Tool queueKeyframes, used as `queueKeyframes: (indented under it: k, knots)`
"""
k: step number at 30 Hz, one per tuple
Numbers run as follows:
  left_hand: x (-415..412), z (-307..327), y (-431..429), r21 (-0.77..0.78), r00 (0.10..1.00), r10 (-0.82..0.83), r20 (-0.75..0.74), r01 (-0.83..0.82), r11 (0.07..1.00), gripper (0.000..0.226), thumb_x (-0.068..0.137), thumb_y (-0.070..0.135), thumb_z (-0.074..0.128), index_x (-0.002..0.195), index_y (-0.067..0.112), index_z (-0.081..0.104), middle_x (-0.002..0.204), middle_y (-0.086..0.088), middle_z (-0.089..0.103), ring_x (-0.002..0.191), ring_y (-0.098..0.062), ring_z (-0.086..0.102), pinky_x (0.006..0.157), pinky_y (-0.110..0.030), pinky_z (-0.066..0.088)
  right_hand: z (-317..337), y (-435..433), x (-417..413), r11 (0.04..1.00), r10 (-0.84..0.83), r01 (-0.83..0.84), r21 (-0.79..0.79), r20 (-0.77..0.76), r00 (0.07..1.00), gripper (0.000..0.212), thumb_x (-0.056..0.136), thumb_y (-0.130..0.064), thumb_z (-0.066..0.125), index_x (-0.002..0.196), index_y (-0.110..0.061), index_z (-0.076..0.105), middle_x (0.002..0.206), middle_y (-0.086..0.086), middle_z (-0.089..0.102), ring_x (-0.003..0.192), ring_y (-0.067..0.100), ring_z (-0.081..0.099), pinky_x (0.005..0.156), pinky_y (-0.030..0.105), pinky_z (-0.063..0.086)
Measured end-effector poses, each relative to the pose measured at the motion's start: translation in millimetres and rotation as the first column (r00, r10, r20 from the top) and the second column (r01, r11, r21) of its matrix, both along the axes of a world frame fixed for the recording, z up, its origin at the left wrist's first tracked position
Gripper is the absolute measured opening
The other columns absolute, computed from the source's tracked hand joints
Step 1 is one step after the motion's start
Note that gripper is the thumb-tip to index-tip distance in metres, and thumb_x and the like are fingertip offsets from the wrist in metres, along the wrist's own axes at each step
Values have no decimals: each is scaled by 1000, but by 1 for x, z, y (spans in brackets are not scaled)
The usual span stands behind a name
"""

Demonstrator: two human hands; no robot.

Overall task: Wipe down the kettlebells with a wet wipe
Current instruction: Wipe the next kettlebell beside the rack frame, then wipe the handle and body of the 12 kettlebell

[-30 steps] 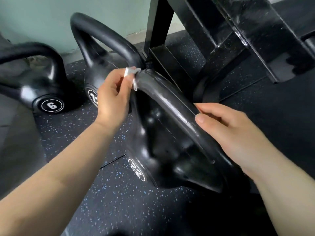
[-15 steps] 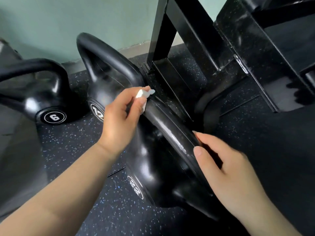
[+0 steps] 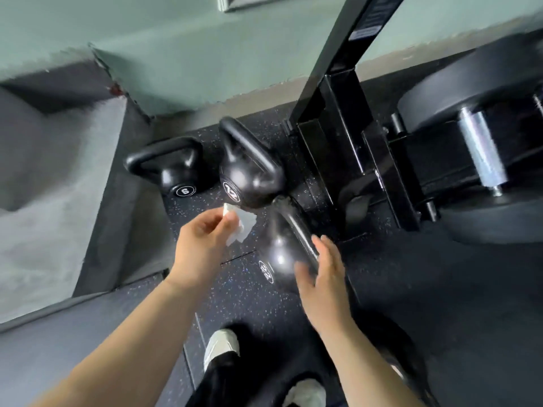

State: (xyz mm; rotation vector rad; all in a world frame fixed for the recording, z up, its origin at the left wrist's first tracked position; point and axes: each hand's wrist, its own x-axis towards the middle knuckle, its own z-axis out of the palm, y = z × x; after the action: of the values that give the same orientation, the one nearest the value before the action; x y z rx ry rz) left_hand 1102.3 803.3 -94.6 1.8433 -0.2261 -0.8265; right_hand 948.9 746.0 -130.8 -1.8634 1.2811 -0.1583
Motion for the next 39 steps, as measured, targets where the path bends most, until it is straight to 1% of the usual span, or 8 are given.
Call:
queueKeyframes:
  k: [4,8,13,20,24,30,35,39]
  knots:
    - [4,117,30,-3,995,-100,-28,100,995,34,84,11,57,53,24,63,42,17,58,43,5,49,47,-4,37,138,44,44,997,7,-30,74,293,956,53,70,-46,46,112,-15,54,105,-13,53,102,-1,46,89,3,33]
    - [14,201,56,55,980,-195,23,194,980,40,88,21,52,49,18,58,35,10,51,37,0,43,43,-9,33,223,57,73,991,123,-107,-78,256,959,28,74,-30,55,83,-6,66,79,6,68,79,10,52,71,8,39]
    - [49,264,81,97,971,-212,113,202,975,34,89,26,50,58,18,59,29,16,47,34,0,40,37,-9,30,299,67,111,955,244,-278,103,258,935,19,81,-27,60,92,-12,62,87,-3,61,82,11,54,71,12,40]
    - [75,282,73,147,967,-203,153,181,972,32,89,29,50,61,16,60,48,7,52,47,-5,42,44,-13,31,313,53,141,958,193,-226,176,188,963,15,89,-18,45,89,-14,59,83,-1,56,68,10,49,52,4,35]
    - [91,285,52,136,988,-123,88,111,985,24,86,30,55,73,13,65,57,3,54,55,-12,45,53,-20,38,319,34,152,822,160,-307,480,323,933,10,89,-33,45,83,-27,49,88,-4,59,84,13,57,70,17,42]
    - [121,288,0,247,979,-195,61,174,953,41,92,27,45,54,11,45,51,-1,34,50,-16,29,50,-29,22,310,-6,187,900,74,-186,394,283,956,8,89,-27,48,86,-20,46,86,-4,57,88,18,57,79,32,44]
    - [149,287,-20,44,972,-186,-140,194,980,22,85,9,56,77,29,63,67,14,67,67,-5,62,73,-21,51,303,-44,215,838,-8,-142,527,272,962,17,92,-19,40,78,-18,49,82,0,59,79,17,59,76,29,50]
    - [174,281,-26,54,993,-114,25,112,992,25,78,3,62,66,25,65,49,15,66,49,2,60,55,-13,52,306,-56,233,786,-114,-139,602,363,925,21,91,-30,41,80,-16,52,79,-2,58,73,13,57,78,33,52]
